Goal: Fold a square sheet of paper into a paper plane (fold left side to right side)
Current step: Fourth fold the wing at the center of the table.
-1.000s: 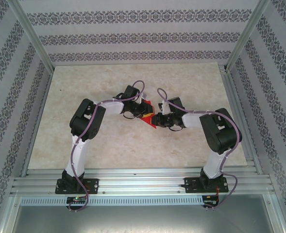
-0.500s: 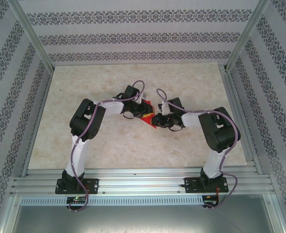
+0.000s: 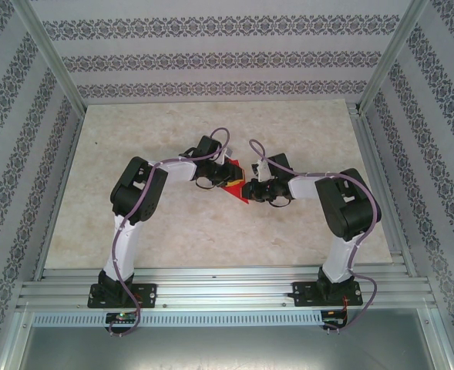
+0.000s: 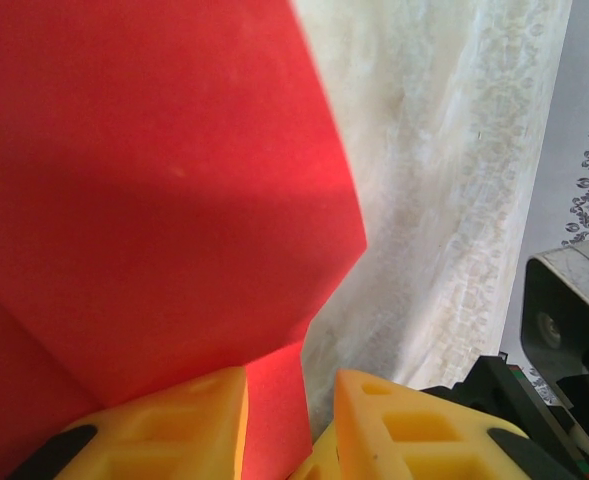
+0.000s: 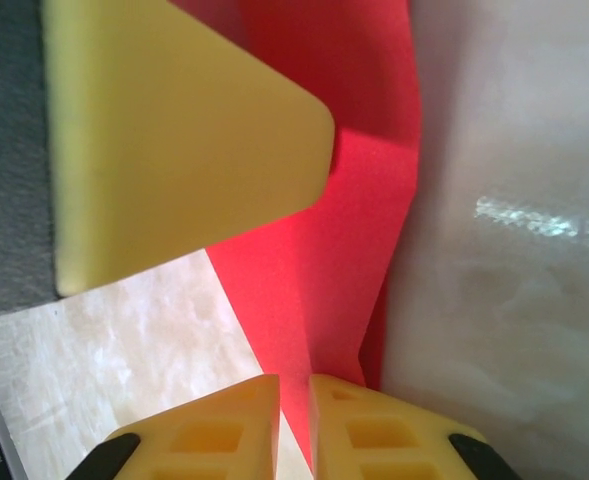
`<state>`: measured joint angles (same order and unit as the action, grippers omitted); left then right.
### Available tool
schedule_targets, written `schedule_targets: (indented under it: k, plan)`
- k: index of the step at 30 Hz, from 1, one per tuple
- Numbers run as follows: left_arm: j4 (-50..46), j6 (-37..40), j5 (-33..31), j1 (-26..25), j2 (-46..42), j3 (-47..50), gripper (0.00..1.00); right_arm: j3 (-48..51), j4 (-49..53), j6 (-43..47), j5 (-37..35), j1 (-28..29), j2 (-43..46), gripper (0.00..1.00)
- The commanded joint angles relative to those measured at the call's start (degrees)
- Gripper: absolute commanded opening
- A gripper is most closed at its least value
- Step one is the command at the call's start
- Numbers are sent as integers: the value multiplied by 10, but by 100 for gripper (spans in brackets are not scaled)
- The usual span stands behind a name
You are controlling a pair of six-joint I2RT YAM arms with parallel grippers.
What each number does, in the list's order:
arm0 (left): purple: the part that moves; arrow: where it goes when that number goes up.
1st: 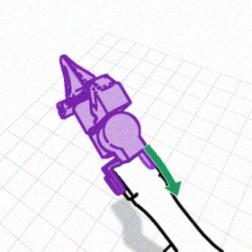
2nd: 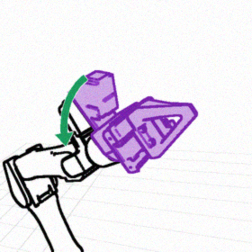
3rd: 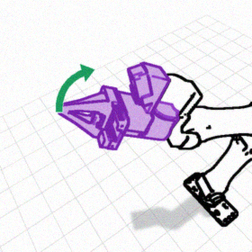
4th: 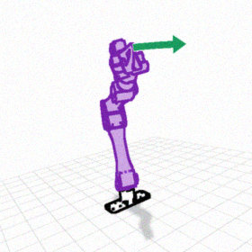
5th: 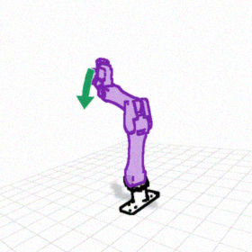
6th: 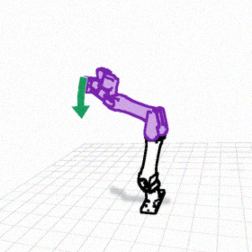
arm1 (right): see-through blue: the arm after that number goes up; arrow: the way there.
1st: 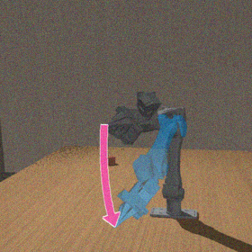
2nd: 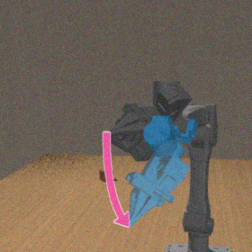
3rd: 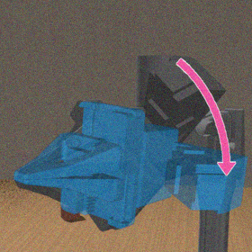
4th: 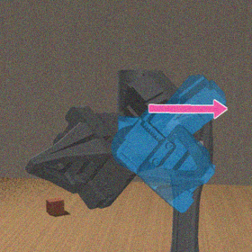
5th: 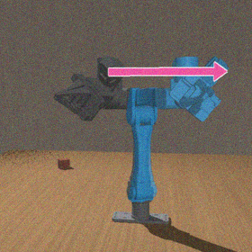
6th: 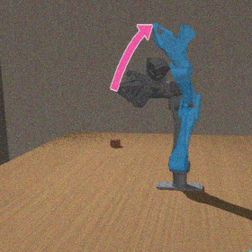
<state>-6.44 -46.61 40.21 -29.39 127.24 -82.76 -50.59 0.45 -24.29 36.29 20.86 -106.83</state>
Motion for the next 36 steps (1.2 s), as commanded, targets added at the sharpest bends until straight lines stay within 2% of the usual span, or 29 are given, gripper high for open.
schedule_targets:
  k: [1, 6, 12, 22, 26, 31, 36]
  plan:
    - [-7, 20, -13, 10, -26, 18, 32, -3, 42, 11, -22, -4, -25, 14]
    - [-24, 40, -4, 38, -86, 24, 39, -3, 60, 6, -38, -3, -31, 12]
    - [-87, 89, -12, 76, -124, 2, 40, -7, 68, 9, -40, -3, -37, 12]
    - [-252, 335, 25, 74, -40, -181, 49, -7, 68, 12, -39, -1, -38, 12]
    - [-331, 408, 37, 67, 11, -267, 51, -9, 67, 10, -39, 1, -38, 12]
    - [-343, 416, -3, 70, 52, -298, 58, -10, 69, 12, -39, 1, -37, 12]
    - [-317, 395, 17, 72, 51, -282, 58, -14, 80, 18, -44, 1, -40, 12]
